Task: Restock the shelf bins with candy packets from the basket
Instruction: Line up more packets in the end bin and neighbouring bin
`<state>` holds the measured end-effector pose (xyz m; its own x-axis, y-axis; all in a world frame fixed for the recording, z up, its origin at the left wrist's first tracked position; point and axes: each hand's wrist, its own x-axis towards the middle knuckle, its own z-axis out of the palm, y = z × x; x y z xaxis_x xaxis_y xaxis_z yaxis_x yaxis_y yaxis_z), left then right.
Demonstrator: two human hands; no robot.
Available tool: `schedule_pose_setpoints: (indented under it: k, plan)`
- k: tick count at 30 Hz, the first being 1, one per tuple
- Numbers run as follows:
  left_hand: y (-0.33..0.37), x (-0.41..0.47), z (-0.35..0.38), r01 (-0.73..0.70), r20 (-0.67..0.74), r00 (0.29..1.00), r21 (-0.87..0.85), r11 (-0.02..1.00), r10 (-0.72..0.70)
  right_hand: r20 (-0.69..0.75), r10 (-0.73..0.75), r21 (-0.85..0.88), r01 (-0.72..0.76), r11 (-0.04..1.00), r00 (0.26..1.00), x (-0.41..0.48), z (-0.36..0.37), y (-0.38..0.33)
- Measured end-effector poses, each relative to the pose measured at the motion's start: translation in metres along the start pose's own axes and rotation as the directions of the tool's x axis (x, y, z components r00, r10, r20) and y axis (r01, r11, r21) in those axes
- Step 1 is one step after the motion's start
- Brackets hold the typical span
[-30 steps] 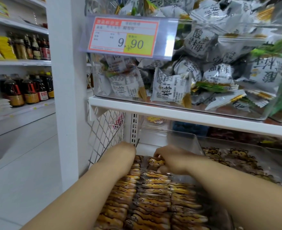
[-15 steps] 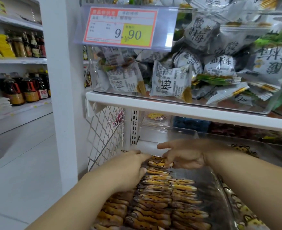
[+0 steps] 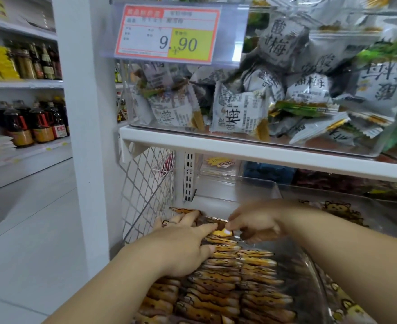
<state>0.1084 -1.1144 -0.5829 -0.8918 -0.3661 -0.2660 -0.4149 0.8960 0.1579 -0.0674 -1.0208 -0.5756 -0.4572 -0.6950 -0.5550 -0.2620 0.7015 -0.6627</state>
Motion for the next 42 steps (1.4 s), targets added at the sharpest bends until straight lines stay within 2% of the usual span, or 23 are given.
schedule_pose_setpoints:
  k: [5, 8, 11, 14, 24, 27, 30, 34, 38, 42]
  plan:
    - [0.0, -0.002, 0.004, -0.032, -0.114, 0.993, -0.068, 0.997, 0.024, -0.125, -0.079, -0.332, 0.033, 0.943, 0.989, -0.022, 0.006, -0.016]
    - [0.0, -0.002, 0.002, -0.034, -0.145, 0.989, -0.072, 0.997, 0.023, -0.184, -0.171, -0.662, 0.006, 0.75, 0.968, -0.036, 0.011, -0.023]
    - [-0.001, -0.001, 0.0, -0.036, -0.172, 0.985, -0.067, 0.997, 0.024, -0.221, -0.325, -0.84, -0.01, 0.543, 0.92, -0.035, 0.023, -0.022]
    - [-0.001, 0.002, -0.001, -0.021, -0.149, 0.989, -0.034, 0.999, 0.015, -0.229, -0.42, -0.901, -0.027, 0.434, 0.878, -0.027, 0.03, -0.018]
    - [0.002, 0.005, 0.001, 0.015, -0.085, 0.996, 0.074, 0.997, -0.009, -0.242, -0.469, -0.933, -0.071, 0.353, 0.849, -0.018, 0.025, -0.005]
    - [0.005, 0.001, 0.0, 0.031, -0.084, 0.996, 0.078, 0.996, -0.024, -0.238, -0.492, -0.923, -0.038, 0.383, 0.837, -0.029, 0.025, -0.004]
    - [0.01, -0.015, -0.001, 0.036, -0.11, 0.993, 0.059, 0.998, -0.029, -0.263, -0.557, -0.889, 0.026, 0.457, 0.788, -0.059, 0.028, 0.0]
    - [0.026, -0.062, -0.004, -0.005, -0.212, 0.977, -0.019, 1.0, 0.001, -0.257, -0.592, -0.85, 0.114, 0.515, 0.764, -0.123, 0.043, 0.009]
    - [0.057, -0.123, 0.008, -0.126, -0.35, 0.933, -0.093, 0.988, 0.087, -0.307, -0.624, -0.792, 0.17, 0.586, 0.718, -0.198, 0.058, 0.033]
    - [0.104, -0.184, 0.042, -0.267, -0.344, 0.923, -0.257, 0.929, 0.17, -0.335, -0.58, -0.626, 0.284, 0.726, 0.742, -0.263, 0.091, 0.083]
